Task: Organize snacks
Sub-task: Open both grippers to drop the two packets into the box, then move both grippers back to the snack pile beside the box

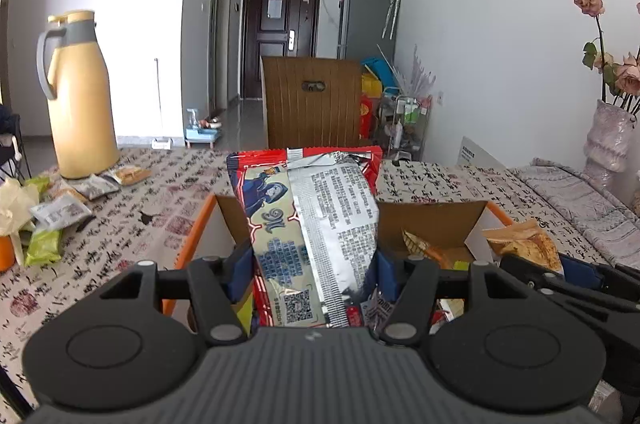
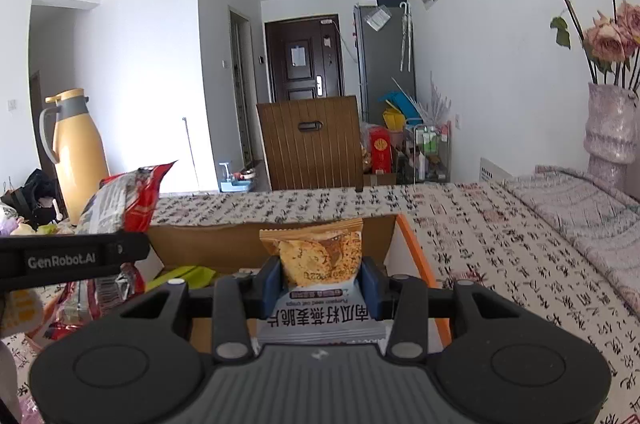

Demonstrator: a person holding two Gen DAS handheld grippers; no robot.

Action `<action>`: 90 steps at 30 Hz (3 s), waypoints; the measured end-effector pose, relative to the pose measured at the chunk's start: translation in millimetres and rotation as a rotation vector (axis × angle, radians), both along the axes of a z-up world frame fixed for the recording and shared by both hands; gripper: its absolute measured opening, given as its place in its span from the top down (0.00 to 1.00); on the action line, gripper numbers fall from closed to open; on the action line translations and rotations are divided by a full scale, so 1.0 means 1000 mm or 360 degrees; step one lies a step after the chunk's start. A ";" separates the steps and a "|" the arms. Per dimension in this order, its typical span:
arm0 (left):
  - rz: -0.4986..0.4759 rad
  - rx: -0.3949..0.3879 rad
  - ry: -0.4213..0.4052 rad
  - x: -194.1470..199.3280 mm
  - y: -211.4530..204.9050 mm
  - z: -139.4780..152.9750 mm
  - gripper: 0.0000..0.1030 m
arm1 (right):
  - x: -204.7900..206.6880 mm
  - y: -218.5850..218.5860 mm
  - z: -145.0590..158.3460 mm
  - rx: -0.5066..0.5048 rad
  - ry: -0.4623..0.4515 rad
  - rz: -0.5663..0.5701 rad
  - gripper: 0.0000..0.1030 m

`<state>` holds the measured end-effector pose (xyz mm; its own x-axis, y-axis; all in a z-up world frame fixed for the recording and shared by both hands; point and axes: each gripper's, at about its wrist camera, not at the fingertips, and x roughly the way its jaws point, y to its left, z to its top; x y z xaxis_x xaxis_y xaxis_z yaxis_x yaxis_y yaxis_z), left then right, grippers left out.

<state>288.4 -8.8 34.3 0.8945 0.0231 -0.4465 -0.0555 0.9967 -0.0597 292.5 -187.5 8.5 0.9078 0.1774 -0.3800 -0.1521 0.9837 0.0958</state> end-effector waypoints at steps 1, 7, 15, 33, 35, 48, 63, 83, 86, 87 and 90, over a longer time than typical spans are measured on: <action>-0.0001 -0.0005 0.0005 0.000 0.001 -0.001 0.41 | 0.000 0.000 -0.001 0.0000 0.0006 0.0002 0.60; -0.0011 -0.0024 0.0007 -0.003 0.003 -0.004 0.31 | 0.000 0.001 -0.007 -0.0004 0.0047 0.0036 0.59; 0.0057 -0.0038 -0.0079 -0.010 0.006 0.002 0.00 | -0.009 -0.004 -0.004 0.0027 -0.0004 -0.0018 0.06; 0.0061 -0.0064 -0.0074 -0.014 0.006 0.006 0.00 | -0.013 -0.004 0.000 0.0039 -0.0032 -0.0038 0.00; 0.0058 -0.0063 -0.0084 -0.017 0.004 0.010 0.00 | -0.014 -0.003 0.003 0.0034 -0.0037 -0.0035 0.00; 0.0065 -0.0048 -0.0132 -0.062 0.016 0.033 0.00 | -0.054 0.002 0.026 -0.0015 -0.0078 -0.0029 0.00; 0.0049 -0.0040 -0.0092 -0.126 0.042 0.019 0.00 | -0.113 0.008 0.017 -0.0035 0.0007 -0.0011 0.00; 0.0027 -0.0005 0.0053 -0.171 0.080 -0.037 0.00 | -0.155 0.013 -0.022 -0.0054 0.0194 0.0044 0.00; 0.0037 -0.0005 0.0066 -0.169 0.084 -0.046 0.00 | -0.156 0.014 -0.026 -0.0057 0.0212 0.0053 0.00; 0.0035 -0.0013 0.0071 -0.168 0.084 -0.049 0.00 | -0.156 0.015 -0.027 -0.0061 0.0217 0.0056 0.00; 0.0021 -0.0014 0.0058 -0.167 0.084 -0.051 0.00 | -0.156 0.018 -0.030 -0.0070 0.0231 0.0067 0.00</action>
